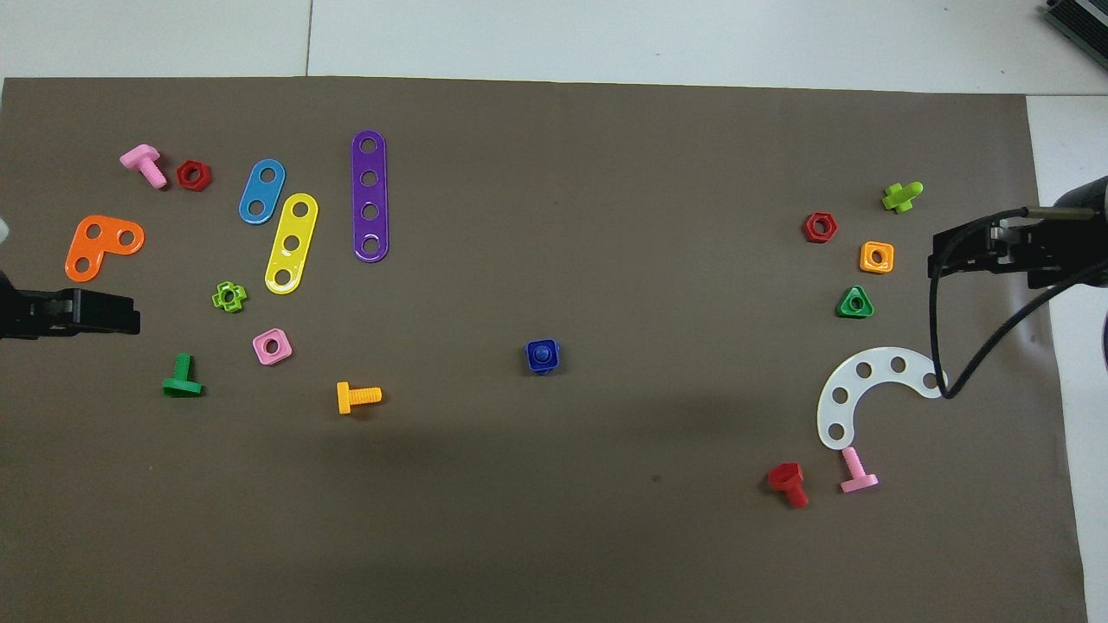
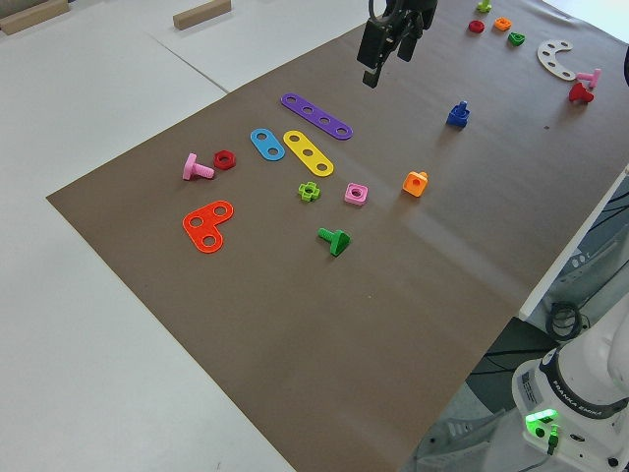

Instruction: Unscrew and place screws in storage area

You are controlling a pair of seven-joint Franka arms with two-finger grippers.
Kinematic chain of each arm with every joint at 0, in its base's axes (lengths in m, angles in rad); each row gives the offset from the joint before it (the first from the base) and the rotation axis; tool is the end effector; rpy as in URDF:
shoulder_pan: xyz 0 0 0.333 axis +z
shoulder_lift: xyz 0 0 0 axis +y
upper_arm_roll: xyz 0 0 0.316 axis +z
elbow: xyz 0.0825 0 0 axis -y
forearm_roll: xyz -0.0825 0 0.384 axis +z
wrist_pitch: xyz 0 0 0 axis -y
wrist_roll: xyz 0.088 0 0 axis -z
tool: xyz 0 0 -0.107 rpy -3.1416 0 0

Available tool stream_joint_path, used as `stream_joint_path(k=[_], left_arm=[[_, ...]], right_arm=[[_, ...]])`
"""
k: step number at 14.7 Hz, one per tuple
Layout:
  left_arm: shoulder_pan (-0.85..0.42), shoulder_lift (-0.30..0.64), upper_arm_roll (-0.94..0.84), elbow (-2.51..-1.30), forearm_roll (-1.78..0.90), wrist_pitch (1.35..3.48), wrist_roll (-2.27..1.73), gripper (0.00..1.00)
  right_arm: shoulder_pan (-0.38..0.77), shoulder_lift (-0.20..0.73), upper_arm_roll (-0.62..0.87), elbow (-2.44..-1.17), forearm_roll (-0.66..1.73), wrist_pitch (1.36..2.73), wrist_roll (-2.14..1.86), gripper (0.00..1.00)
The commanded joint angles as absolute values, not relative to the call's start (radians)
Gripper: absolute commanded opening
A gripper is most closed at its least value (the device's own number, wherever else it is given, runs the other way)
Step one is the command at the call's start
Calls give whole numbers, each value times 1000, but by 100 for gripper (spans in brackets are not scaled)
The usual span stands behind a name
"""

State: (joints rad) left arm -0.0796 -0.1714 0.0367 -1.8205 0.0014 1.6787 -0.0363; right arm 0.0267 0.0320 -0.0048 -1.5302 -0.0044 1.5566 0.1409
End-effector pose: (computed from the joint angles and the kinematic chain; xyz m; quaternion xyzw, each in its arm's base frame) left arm 0.5074 -0.0202 0.6062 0.9999 -0.0036 0.0146 0.0030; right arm 0.5631 0.0119 0.6245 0.9982 -0.0595 -0.0026 0.0025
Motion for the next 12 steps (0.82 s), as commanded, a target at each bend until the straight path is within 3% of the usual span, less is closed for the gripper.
stream_joint_path(k=[1, 8, 12], left_arm=[[-75, -179, 34, -1841, 26, 1677, -6, 100], [-147, -198, 20, -1896, 12, 1683, 14, 100], [-299, -106, 20, -1898, -66, 1777, -243, 100]], right_arm=[[8, 14, 2, -1549, 21, 1554, 110, 100], [6, 17, 2, -1542, 21, 1559, 106, 100], [9, 15, 2, -1546, 21, 1552, 109, 100]])
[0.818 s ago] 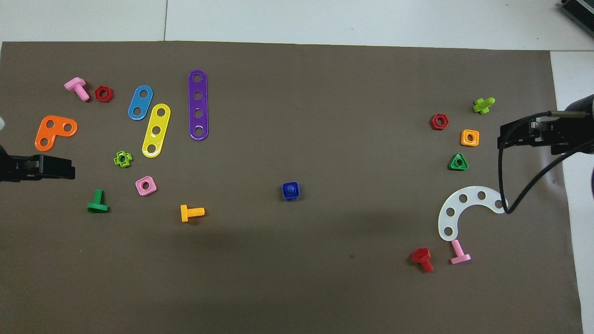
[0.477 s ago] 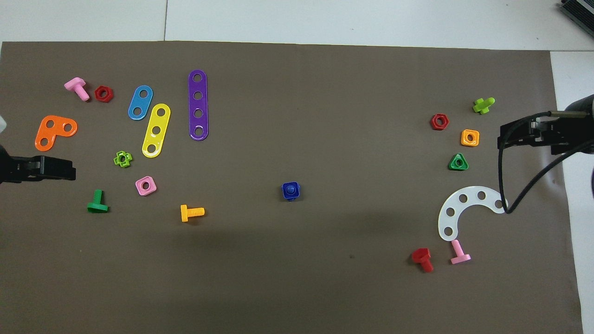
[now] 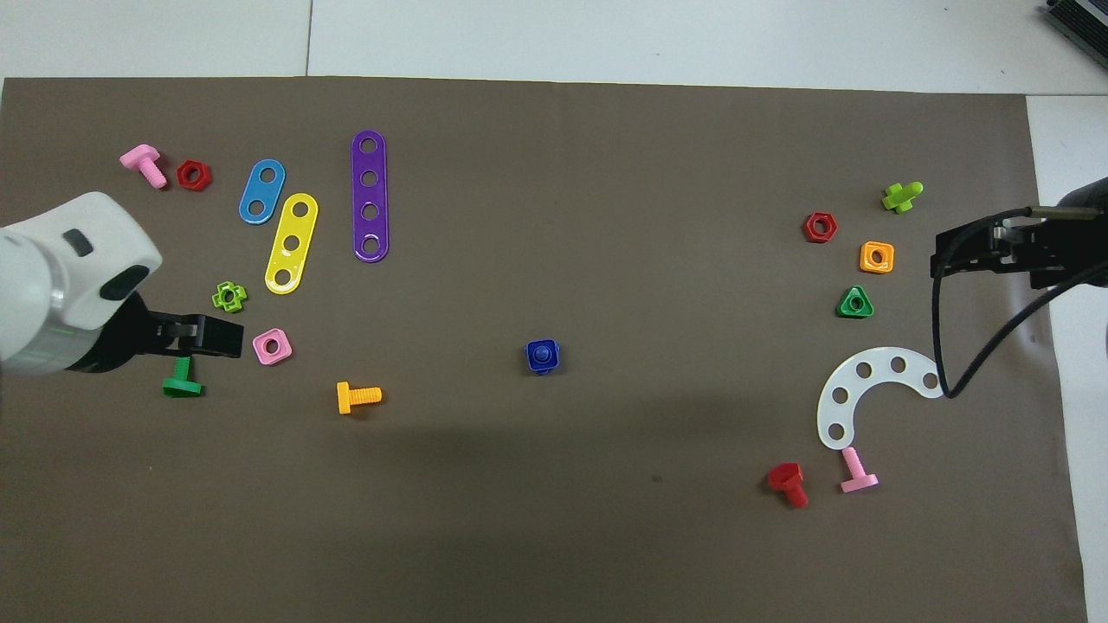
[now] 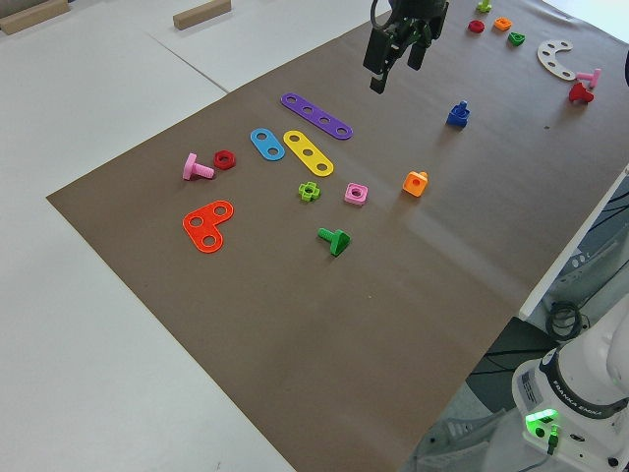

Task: Unscrew and place screws in storage area
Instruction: 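Reach the left gripper over the dark blue nut at table centre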

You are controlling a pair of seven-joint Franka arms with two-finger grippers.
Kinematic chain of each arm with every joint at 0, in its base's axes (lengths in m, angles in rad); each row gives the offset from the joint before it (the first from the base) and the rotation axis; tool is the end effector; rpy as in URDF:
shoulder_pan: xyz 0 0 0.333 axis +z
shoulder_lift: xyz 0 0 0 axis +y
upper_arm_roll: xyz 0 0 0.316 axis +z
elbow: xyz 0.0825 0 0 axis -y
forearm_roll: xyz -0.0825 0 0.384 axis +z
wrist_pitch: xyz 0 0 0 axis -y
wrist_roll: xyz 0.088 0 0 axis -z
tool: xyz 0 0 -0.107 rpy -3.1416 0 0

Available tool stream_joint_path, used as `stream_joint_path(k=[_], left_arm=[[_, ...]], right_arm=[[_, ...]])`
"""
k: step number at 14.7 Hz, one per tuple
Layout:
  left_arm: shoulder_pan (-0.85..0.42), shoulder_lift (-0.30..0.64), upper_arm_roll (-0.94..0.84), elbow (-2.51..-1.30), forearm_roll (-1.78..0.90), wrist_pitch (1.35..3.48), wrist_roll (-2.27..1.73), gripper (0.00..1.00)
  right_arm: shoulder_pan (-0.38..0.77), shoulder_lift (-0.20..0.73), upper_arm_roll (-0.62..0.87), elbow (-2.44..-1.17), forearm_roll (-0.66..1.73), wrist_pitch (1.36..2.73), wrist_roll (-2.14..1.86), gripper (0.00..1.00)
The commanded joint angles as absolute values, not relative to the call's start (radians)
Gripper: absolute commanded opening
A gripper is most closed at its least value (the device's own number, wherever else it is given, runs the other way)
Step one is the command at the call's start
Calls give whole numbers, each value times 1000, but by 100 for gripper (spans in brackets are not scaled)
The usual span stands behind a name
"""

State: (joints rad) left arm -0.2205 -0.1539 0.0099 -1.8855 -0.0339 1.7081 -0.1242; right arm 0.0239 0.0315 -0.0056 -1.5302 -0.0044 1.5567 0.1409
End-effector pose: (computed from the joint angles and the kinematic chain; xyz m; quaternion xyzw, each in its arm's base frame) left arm 0.4989 -0.1096 0.5689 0.9989 -0.0407 -0.0145 0.0153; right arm 0.5630 0.0099 0.6248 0.9981 -0.0613 -0.0023 0.0025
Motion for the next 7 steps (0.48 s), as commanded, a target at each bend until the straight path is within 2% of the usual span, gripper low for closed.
stream_joint_path(k=[1, 4, 7], left_arm=[[-342, -71, 20, -1893, -66, 1811, -292, 100], [-461, 56, 20, -1885, -80, 1992, -483, 100], [-535, 132, 20, -1881, -86, 2160, -607, 99]], right_arm=[[12, 15, 2, -1546, 21, 1554, 107, 100], [15, 15, 2, -1546, 21, 1554, 107, 100], [15, 15, 2, -1546, 21, 1552, 107, 100]])
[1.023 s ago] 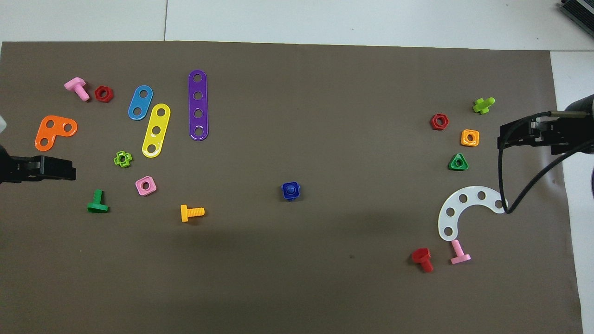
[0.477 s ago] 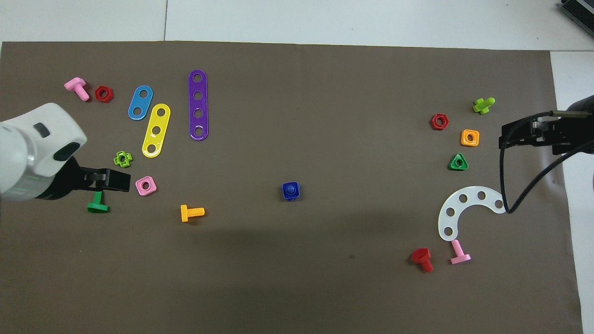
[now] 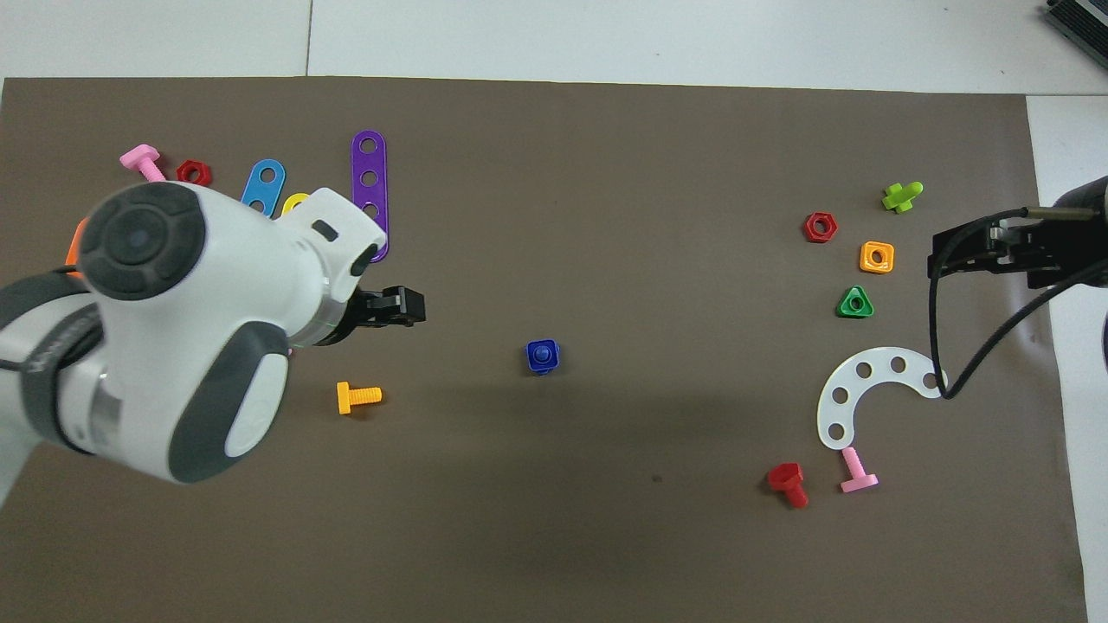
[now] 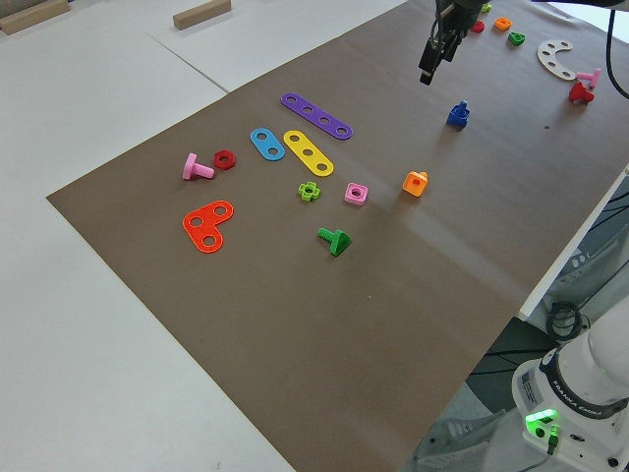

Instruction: Unscrew and place screws in storage area

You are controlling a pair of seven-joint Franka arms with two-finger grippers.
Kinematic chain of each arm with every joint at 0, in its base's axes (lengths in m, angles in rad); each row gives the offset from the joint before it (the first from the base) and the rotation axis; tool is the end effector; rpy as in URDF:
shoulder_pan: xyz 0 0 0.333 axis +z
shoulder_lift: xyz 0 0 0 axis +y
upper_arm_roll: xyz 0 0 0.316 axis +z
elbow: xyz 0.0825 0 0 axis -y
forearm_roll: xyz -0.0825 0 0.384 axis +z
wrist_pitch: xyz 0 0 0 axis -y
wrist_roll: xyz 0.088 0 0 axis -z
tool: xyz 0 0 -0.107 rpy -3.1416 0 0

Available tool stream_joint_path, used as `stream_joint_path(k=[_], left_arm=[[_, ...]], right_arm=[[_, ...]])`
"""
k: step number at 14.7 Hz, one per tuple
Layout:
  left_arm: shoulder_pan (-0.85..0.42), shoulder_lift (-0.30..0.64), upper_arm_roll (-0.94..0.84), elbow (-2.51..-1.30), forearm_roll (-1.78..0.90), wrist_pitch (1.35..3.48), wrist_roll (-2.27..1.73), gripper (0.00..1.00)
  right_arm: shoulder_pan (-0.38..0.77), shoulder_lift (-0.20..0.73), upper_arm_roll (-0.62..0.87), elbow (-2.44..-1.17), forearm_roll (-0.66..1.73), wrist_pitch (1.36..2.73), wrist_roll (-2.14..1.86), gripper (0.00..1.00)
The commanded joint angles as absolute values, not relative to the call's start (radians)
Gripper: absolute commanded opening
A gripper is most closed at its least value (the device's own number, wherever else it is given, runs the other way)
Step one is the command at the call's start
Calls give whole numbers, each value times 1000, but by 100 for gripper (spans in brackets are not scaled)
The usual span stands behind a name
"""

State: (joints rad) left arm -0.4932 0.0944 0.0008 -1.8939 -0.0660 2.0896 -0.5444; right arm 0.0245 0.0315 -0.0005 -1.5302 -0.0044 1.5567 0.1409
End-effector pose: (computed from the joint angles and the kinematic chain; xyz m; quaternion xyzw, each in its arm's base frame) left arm 0.5226 -0.2841 0.4621 0.9975 0.0408 0.0294 0.0506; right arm 0.5630 0.0130 0.6248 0.9983 -0.0584 -0.0023 0.0024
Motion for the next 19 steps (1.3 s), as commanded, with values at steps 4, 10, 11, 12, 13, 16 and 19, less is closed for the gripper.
stream_joint_path(k=[4, 10, 11, 12, 13, 16, 19], left_arm=[[-636, 315, 25, -1797, -101, 2287, -709, 96], [-686, 446, 23, -1775, -77, 2362, -698, 89], [-692, 448, 21, -1785, -54, 2359, -693, 88], [-693, 446, 20, -1801, -39, 2359, -690, 86], [-693, 445, 20, -1807, -37, 2353, -681, 85], [-693, 445, 20, -1790, -32, 2309, -673, 82], [-693, 443, 17, -1775, -29, 2238, -652, 77]], right_arm=[[15, 15, 2, -1546, 21, 1552, 107, 100], [15, 15, 2, -1546, 21, 1552, 107, 100], [15, 15, 2, -1546, 21, 1552, 107, 100], [15, 15, 2, -1546, 21, 1552, 107, 100], [15, 15, 2, -1546, 21, 1552, 107, 100], [15, 15, 2, -1546, 21, 1552, 107, 100], [15, 15, 2, -1546, 21, 1552, 107, 100]])
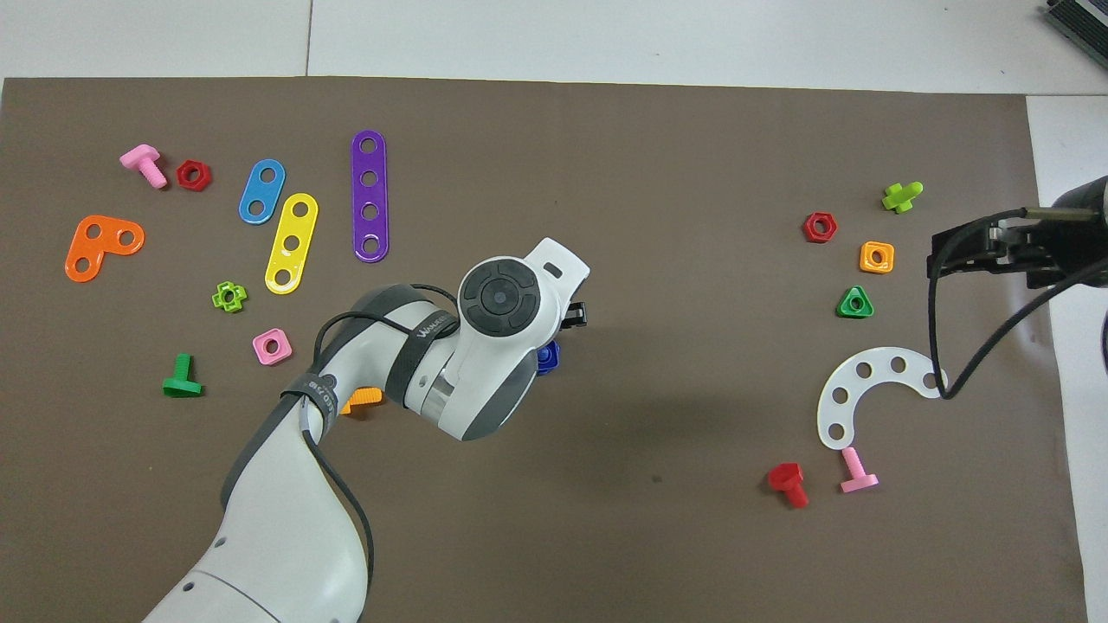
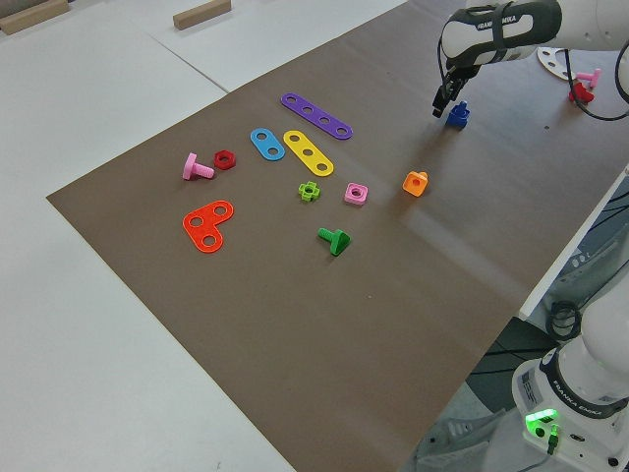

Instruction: Unscrew and place screws in storage area

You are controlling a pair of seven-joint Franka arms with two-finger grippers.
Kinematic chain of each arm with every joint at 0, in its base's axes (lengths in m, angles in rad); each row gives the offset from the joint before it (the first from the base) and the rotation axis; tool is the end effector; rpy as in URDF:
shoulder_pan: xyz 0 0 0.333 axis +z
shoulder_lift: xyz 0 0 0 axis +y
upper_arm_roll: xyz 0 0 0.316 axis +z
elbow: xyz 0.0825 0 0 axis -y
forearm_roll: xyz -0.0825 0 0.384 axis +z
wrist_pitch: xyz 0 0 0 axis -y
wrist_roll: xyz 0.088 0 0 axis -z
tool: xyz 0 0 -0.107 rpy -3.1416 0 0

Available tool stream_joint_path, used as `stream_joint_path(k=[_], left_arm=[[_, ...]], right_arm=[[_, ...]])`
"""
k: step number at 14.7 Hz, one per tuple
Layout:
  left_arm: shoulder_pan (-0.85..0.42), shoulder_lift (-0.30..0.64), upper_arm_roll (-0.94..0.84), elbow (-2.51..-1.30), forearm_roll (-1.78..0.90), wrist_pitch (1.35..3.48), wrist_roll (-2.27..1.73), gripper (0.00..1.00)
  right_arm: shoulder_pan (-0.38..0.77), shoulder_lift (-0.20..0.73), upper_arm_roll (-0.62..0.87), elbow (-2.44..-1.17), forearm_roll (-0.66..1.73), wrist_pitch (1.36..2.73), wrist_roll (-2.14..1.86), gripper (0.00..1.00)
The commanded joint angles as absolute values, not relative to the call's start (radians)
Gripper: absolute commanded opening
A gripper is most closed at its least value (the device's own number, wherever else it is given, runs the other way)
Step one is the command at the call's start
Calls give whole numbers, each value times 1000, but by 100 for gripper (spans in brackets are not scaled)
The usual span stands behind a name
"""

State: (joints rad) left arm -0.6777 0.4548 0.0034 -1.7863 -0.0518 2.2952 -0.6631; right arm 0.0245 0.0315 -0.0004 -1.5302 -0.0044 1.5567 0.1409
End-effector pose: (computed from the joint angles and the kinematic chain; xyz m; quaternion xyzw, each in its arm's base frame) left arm 0.5138 -0.4123 0.3047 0.9994 0.0108 0.0094 0.0318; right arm 0.5630 0.0131 0.6248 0.9983 -0.0584 -0.0023 0.0024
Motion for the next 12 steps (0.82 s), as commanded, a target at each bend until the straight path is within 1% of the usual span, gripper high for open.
stream_joint_path(k=[1, 6, 10, 12], left_arm=[[-693, 443, 11, -1770, -31, 2229, -652, 75], [-701, 442, -2, -1761, -72, 2217, -657, 66], [-706, 437, -5, -1772, -74, 2192, -655, 65], [-706, 434, -8, -1776, -75, 2189, -655, 62]], right_arm=[[15, 15, 2, -1546, 21, 1554, 107, 100], [15, 15, 2, -1546, 21, 1552, 107, 100], [15, 15, 2, -1546, 21, 1554, 107, 100], [15, 15, 3, -1546, 21, 1554, 107, 100]])
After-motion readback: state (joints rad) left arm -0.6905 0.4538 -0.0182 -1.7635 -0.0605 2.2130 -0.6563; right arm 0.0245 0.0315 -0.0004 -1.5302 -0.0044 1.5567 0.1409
